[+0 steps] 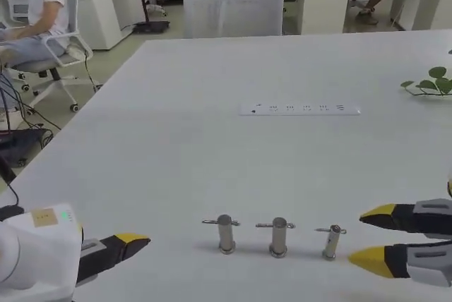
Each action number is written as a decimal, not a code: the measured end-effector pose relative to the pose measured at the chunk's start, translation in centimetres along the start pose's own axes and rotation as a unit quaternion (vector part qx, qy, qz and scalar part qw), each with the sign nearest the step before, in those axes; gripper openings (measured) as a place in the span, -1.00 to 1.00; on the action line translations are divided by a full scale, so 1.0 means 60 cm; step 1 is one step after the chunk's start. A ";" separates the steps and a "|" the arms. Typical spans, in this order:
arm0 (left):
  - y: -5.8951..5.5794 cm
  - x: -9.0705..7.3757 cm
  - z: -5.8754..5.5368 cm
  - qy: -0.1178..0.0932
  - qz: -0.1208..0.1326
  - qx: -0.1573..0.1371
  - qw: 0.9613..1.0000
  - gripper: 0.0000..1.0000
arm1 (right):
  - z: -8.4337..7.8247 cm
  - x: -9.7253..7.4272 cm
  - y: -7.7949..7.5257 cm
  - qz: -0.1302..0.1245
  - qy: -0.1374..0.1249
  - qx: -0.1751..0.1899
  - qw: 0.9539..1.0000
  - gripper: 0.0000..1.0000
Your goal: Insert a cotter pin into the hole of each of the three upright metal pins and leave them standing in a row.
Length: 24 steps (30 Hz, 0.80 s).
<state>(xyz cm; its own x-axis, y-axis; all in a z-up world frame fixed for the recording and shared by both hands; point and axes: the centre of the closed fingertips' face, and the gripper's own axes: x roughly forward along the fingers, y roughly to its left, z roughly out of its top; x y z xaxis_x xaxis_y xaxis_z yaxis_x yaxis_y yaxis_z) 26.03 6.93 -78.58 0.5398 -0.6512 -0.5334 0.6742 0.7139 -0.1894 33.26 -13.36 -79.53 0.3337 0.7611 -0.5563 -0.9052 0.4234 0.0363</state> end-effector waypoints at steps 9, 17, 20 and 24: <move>0.003 -0.004 0.000 -0.004 -0.002 0.001 1.000 0.85 | -0.003 -0.032 0.018 -0.038 -0.011 0.034 0.999 0.11; 0.006 -0.009 -0.001 -0.007 -0.003 0.005 1.000 0.86 | -0.014 -0.052 0.042 -0.059 -0.013 0.056 0.997 0.33; 0.006 -0.009 -0.001 -0.008 -0.004 0.006 1.000 0.87 | -0.016 -0.057 0.049 -0.065 -0.018 0.067 0.995 0.38; 0.004 -0.011 -0.001 -0.009 -0.005 0.007 1.000 0.87 | -0.018 -0.059 0.062 -0.071 -0.020 0.072 0.995 0.47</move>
<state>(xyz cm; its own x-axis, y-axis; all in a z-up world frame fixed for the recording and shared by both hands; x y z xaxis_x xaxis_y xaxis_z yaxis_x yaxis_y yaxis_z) 25.80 7.51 -78.32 0.5416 -0.6636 -0.5160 0.6871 0.7031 -0.1831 28.40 -15.03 -78.32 0.4676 0.7063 -0.5315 -0.8025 0.5913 0.0799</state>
